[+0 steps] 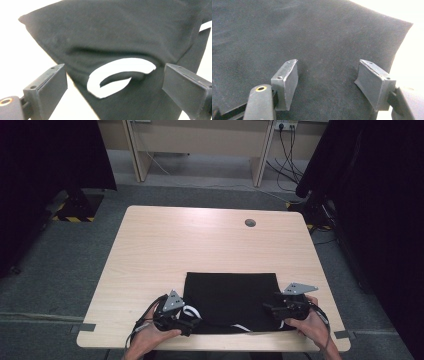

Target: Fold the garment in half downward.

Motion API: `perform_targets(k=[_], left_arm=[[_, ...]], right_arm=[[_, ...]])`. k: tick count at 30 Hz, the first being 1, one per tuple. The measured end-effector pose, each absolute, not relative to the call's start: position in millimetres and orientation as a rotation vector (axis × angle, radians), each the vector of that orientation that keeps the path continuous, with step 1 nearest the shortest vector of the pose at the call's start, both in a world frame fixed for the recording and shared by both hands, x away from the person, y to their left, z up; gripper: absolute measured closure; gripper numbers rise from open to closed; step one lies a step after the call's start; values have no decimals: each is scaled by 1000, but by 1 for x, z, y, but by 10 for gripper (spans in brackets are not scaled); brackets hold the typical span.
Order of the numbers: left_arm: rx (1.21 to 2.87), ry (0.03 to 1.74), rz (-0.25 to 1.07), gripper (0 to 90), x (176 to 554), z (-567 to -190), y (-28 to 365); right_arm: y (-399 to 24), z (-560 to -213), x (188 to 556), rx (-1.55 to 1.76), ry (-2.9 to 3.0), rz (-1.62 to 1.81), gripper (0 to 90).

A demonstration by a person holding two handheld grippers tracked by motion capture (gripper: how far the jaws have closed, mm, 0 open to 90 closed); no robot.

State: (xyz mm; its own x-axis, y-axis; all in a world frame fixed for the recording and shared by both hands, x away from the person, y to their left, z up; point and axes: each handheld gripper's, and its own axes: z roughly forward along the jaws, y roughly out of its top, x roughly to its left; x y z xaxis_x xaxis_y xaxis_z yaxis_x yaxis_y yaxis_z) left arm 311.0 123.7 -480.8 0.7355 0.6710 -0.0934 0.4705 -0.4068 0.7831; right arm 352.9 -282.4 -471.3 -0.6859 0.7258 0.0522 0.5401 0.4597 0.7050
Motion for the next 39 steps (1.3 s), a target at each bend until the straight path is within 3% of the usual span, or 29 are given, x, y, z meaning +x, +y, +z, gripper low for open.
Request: perform_targets(k=[21, 39], left_arm=[[2136, 849, 267, 47, 309, -484, 128], [2196, 830, 316, 0, 306, -485, 124]], right_arm=[[-315, -472, 355, 1105, 2427, 1043, 343], [-328, -471, 355, 1119, 2424, 1049, 343]])
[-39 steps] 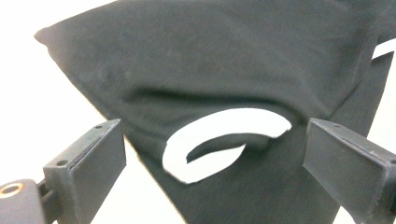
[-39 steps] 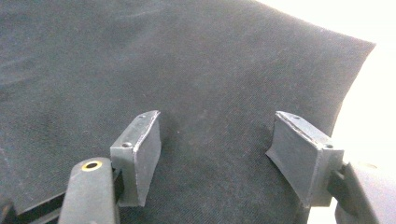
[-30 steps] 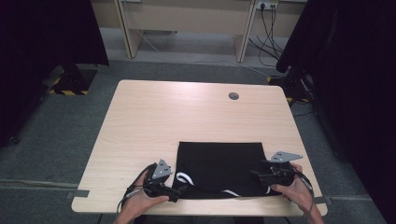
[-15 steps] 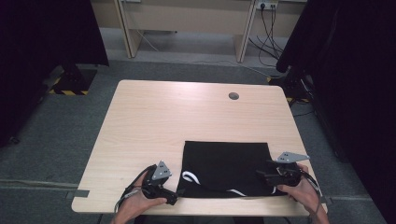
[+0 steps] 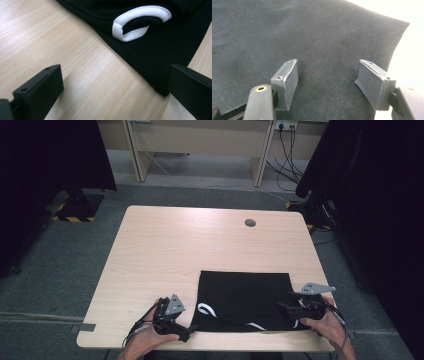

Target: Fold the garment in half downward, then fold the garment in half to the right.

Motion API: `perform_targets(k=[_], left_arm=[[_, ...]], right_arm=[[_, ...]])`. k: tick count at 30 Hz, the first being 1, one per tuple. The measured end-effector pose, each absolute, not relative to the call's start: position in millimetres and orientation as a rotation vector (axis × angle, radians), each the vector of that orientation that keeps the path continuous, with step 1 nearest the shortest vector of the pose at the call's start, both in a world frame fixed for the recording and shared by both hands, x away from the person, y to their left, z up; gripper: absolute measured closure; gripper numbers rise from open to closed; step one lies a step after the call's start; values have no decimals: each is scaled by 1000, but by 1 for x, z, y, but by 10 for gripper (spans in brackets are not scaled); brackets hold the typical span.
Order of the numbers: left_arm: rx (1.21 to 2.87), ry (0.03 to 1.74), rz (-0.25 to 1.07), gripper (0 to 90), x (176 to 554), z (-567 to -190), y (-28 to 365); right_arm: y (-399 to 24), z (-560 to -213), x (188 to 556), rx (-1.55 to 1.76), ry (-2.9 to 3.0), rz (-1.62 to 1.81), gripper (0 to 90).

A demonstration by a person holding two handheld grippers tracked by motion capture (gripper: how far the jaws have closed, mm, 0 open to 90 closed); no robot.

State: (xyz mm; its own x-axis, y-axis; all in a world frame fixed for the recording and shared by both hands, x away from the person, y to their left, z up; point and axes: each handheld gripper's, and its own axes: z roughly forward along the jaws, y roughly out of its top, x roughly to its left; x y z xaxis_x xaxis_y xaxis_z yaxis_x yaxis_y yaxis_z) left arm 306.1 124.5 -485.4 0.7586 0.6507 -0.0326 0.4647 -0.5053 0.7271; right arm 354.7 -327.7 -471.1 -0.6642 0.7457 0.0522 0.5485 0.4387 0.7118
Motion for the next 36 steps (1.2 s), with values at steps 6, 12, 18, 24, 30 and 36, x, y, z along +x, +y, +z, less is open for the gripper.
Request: perform_targets(k=[6, 12, 18, 24, 30, 36], left_arm=[[2196, 831, 316, 0, 306, -485, 124], [2196, 832, 317, 0, 306, -485, 124], [2184, 843, 310, 0, 306, -485, 125], [2216, 765, 352, 11, 298, -485, 108], [2223, 736, 361, 11, 297, -484, 94], [2212, 739, 405, 20, 311, -484, 83]], right_arm=[[-330, -471, 355, 1128, 2418, 1052, 343], [-330, -471, 355, 1125, 2417, 1054, 343], [-330, -471, 355, 1123, 2419, 1053, 343], [-330, -471, 355, 1123, 2418, 1051, 342], [-330, -471, 356, 1122, 2420, 1051, 342], [-329, -471, 356, 1124, 2421, 1048, 341]])
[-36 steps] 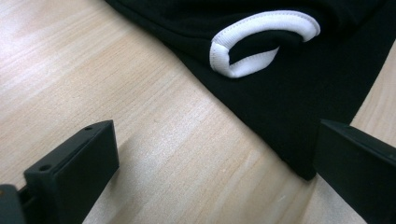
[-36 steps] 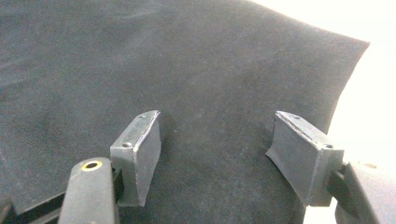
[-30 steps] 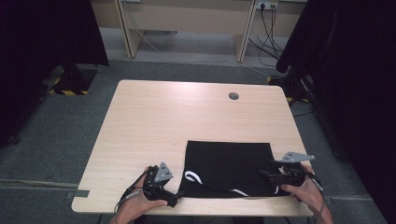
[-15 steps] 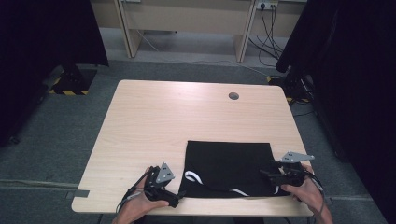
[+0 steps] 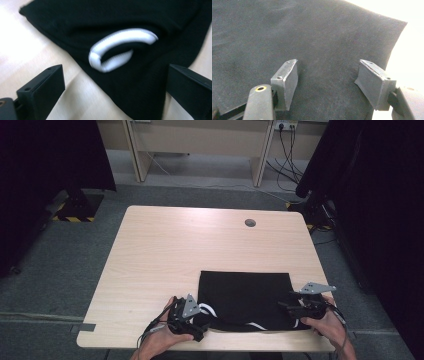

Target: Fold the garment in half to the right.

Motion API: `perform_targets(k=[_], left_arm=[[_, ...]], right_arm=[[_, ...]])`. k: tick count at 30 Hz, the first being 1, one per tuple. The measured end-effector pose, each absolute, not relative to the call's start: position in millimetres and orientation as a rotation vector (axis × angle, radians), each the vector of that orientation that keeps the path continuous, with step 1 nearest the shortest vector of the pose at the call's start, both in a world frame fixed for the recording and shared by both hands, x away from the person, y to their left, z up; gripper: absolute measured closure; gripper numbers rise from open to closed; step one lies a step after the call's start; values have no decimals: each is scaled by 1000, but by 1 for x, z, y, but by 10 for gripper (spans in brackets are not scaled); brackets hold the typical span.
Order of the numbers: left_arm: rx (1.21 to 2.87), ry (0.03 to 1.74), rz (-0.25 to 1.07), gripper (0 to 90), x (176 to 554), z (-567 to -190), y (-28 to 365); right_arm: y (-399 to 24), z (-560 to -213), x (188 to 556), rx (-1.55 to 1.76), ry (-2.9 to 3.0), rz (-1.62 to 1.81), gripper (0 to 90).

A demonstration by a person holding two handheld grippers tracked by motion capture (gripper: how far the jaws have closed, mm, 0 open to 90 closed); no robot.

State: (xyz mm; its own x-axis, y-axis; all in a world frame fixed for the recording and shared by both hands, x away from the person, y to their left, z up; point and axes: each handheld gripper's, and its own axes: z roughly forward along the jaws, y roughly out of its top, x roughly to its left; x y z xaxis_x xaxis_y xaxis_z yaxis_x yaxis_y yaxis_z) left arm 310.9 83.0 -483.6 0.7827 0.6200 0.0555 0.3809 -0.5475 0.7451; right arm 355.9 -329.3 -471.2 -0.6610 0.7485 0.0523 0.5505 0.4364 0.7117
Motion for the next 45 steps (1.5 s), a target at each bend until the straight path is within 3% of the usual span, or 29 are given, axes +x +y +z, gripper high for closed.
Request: perform_targets(k=[5, 7, 8, 10, 14, 17, 34, 45], left_arm=[[2190, 712, 382, 213, 317, -483, 78], [2184, 701, 390, 244, 318, -482, 77], [2180, 698, 391, 341, 318, -482, 77], [2171, 696, 361, 389, 320, -482, 77], [2159, 692, 324, 621, 324, -482, 77], [2161, 681, 323, 693, 325, -482, 76], [2177, 606, 304, 709, 300, -482, 59], [2173, 621, 277, 702, 305, -481, 55]], right_arm=[[-329, -471, 356, 1123, 2420, 1050, 340], [-330, -471, 356, 1122, 2420, 1051, 340], [-330, -472, 356, 1124, 2418, 1054, 340], [-330, -472, 356, 1123, 2417, 1055, 340], [-329, -472, 356, 1124, 2414, 1051, 339], [-329, -472, 356, 1125, 2415, 1053, 340], [-348, -470, 345, 1160, 2391, 1025, 341], [-354, -468, 334, 1206, 2380, 993, 343]])
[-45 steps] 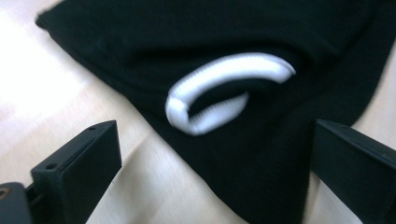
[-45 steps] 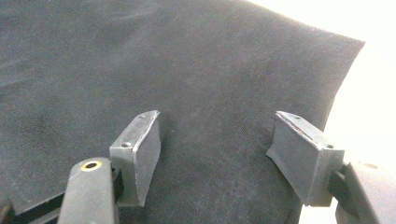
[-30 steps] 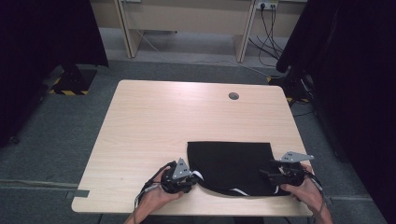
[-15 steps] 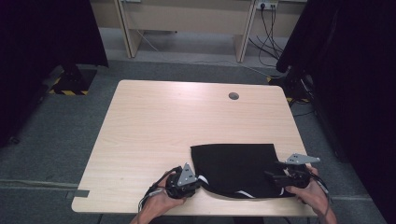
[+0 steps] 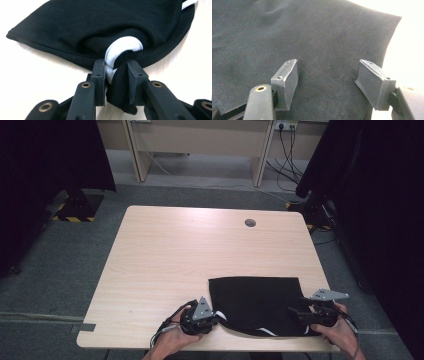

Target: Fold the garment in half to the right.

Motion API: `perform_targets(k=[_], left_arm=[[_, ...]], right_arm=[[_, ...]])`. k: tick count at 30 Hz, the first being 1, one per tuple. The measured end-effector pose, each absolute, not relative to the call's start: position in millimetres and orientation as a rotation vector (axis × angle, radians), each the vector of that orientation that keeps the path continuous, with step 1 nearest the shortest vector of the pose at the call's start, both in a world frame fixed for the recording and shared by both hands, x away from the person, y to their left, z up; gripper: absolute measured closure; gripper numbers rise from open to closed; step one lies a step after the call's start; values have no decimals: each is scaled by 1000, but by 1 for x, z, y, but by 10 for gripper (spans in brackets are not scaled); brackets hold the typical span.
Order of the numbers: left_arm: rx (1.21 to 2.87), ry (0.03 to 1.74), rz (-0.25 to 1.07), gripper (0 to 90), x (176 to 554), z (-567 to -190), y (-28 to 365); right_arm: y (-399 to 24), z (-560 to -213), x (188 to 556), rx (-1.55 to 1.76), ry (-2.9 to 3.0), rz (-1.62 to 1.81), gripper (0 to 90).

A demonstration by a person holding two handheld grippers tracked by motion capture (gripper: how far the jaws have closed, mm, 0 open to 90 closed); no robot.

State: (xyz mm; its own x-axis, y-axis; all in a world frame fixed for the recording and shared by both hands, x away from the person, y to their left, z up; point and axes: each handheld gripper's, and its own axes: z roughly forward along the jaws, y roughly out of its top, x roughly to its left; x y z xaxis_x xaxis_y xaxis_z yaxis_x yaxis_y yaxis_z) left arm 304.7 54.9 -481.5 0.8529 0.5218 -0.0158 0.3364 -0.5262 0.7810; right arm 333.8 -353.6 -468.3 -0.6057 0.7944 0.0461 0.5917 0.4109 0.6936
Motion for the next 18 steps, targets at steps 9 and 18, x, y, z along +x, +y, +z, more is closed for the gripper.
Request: perform_targets(k=[9, 18], left_arm=[[2171, 621, 276, 702, 303, -482, 52], [2170, 623, 267, 702, 304, -482, 53]], right_arm=[[-353, -464, 332, 1225, 2379, 990, 342], [-323, -443, 338, 1148, 2361, 1118, 326]])
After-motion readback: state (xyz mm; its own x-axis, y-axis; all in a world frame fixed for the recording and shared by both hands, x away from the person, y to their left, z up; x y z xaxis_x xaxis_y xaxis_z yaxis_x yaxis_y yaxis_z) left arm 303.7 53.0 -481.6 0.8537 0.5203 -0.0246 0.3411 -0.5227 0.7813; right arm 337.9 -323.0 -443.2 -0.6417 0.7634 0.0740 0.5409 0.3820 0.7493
